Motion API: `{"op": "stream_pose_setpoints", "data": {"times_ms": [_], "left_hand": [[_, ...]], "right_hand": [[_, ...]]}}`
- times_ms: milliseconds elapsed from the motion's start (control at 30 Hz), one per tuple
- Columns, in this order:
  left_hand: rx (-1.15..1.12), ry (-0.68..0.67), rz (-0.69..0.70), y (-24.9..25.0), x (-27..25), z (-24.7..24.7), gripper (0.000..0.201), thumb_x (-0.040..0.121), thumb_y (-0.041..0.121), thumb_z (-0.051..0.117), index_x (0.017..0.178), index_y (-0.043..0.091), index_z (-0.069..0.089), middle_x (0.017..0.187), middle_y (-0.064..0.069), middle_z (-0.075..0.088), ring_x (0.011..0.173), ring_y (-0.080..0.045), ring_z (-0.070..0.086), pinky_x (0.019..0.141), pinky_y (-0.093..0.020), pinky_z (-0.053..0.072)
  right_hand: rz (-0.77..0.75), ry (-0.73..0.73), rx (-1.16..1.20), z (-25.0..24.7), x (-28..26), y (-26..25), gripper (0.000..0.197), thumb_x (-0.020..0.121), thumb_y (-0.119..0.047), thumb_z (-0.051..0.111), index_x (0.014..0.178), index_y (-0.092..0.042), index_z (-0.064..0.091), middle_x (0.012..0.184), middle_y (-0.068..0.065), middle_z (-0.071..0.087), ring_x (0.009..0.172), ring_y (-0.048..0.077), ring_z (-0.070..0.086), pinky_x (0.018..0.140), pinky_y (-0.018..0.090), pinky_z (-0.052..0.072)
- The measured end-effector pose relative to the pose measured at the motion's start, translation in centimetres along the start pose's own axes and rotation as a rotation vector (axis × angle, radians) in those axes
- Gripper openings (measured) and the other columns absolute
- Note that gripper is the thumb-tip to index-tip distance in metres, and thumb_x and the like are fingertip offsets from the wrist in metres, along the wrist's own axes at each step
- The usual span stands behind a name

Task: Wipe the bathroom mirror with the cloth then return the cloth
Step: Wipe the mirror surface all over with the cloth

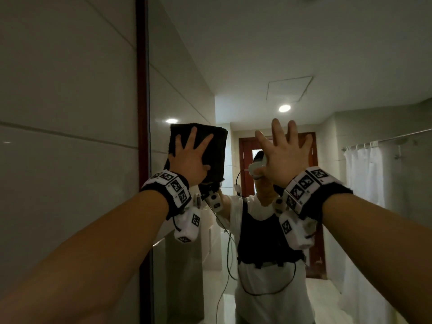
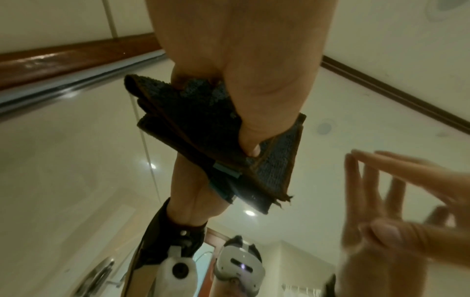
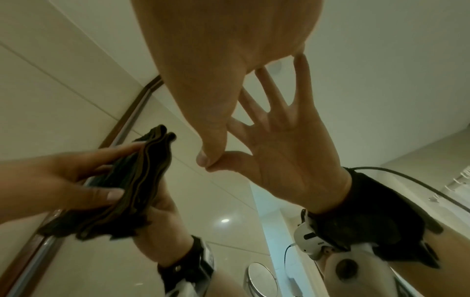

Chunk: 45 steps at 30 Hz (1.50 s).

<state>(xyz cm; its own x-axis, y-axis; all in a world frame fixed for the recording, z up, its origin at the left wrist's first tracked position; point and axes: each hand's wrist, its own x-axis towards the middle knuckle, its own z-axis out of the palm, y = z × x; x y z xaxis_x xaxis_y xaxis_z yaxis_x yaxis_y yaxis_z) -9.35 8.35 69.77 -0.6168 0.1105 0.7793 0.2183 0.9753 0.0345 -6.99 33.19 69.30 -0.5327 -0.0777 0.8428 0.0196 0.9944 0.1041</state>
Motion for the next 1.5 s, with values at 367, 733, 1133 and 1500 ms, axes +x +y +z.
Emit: {"op": "stream_pose_setpoints", "data": {"times_ms": [367, 733, 1133, 1500], "left_hand": [[0.041, 0.033, 0.023, -0.2, -1.5, 1.0, 0.091, 0.088, 0.036, 0.066, 0.152, 0.05, 0.003, 0.164, 0.005, -0.012, 0.148, -0.039, -0.005, 0.11, -0.068, 0.027], [-0.042, 0.018, -0.051, -4.0, -3.5, 2.7, 0.092, 0.089, 0.034, 0.067, 0.152, 0.051, 0.001, 0.163, 0.006, -0.015, 0.149, -0.038, -0.01, 0.113, -0.066, 0.024], [-0.061, 0.01, -0.102, -6.8, -0.1, 0.2, 0.091, 0.09, 0.037, 0.066, 0.152, 0.051, 0.001, 0.163, 0.006, -0.016, 0.149, -0.037, -0.01, 0.108, -0.068, 0.03], [-0.075, 0.048, -0.168, -5.8, 3.6, -3.0, 0.089, 0.089, 0.041, 0.066, 0.151, 0.054, 0.004, 0.164, 0.009, -0.01, 0.15, -0.033, -0.004, 0.11, -0.068, 0.022]], "right_hand": [[0.006, -0.017, 0.032, 0.3, -0.4, -0.2, 0.101, 0.08, -0.073, 0.056, 0.153, -0.043, -0.006, 0.162, 0.003, -0.022, 0.147, 0.039, -0.02, 0.112, 0.073, 0.003], [0.036, 0.004, 0.04, 0.6, -0.5, -0.8, 0.097, 0.08, -0.07, 0.058, 0.152, -0.044, 0.0, 0.163, 0.003, -0.018, 0.148, 0.04, -0.018, 0.112, 0.073, 0.004], [0.003, 0.033, -0.01, 0.0, 2.2, -1.5, 0.1, 0.078, -0.079, 0.05, 0.151, -0.045, -0.01, 0.162, 0.007, -0.021, 0.146, 0.045, -0.017, 0.11, 0.074, 0.007], [-0.01, 0.033, 0.025, 0.3, 1.7, -1.2, 0.097, 0.081, -0.079, 0.046, 0.151, -0.045, -0.012, 0.16, 0.006, -0.028, 0.145, 0.041, -0.026, 0.111, 0.071, -0.004]]}}
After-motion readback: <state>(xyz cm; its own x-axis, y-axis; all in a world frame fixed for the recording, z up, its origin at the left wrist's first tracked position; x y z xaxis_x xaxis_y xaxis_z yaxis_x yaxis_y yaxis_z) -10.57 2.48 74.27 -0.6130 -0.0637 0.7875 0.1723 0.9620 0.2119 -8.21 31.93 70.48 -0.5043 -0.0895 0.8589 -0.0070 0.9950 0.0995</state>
